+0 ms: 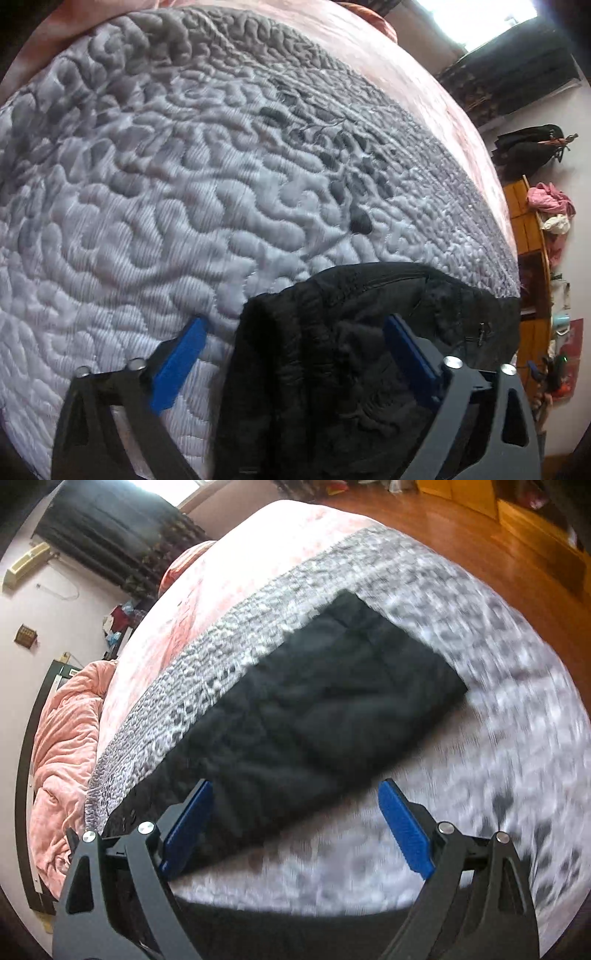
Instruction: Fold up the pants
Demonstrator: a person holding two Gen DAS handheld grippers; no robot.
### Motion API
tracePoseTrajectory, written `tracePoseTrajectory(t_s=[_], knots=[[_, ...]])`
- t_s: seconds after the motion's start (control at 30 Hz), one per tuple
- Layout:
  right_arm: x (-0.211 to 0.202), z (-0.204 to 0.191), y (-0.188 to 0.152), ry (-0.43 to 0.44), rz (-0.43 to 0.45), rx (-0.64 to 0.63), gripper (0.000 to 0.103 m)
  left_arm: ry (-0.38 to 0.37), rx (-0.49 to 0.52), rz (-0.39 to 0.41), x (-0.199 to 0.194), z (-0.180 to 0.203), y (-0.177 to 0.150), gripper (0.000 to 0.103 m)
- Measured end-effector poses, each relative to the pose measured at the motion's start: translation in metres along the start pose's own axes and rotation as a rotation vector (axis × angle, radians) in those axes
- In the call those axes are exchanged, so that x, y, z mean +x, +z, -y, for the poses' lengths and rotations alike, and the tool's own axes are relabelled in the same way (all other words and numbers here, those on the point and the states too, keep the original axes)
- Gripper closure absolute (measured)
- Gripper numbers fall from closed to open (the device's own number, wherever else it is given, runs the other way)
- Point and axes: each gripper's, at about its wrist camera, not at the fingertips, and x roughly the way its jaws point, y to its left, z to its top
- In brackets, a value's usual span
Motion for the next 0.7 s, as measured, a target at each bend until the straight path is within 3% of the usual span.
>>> tracePoseTrajectory(t_s=[0.03,0.07,0.17,0.3,0.47,0.7], knots=[[-0.001,0.001,0.006,-0.004,0.000,-0.008,0.013,0.000,0.012,-0.006,0.000,0.003,0.001,0.031],[0.004,0.002,0.021,-0.011,-0.001,-0.014,0.013,0.016,0.018,-0.017,0.000,0.003,0.002,0.049],[0.014,0.007,0.060,-0.030,0.007,-0.043,0.011,0.039,0.023,-0.025,0.006,0.009,0.008,0.064],[0.048,0.022,0.107,-0.071,-0.002,-0.045,0.011,0.038,0.000,-0.024,0.007,0.001,0.007,0.071],[0.099,0.030,0.150,-0.123,-0.042,-0.085,0.011,0.052,-0.027,-0.002,0.005,-0.003,0.004,0.073],[0.144,0.035,0.172,-0.136,-0.100,-0.153,0.014,0.084,-0.033,0.012,0.007,0.001,0.005,0.074]])
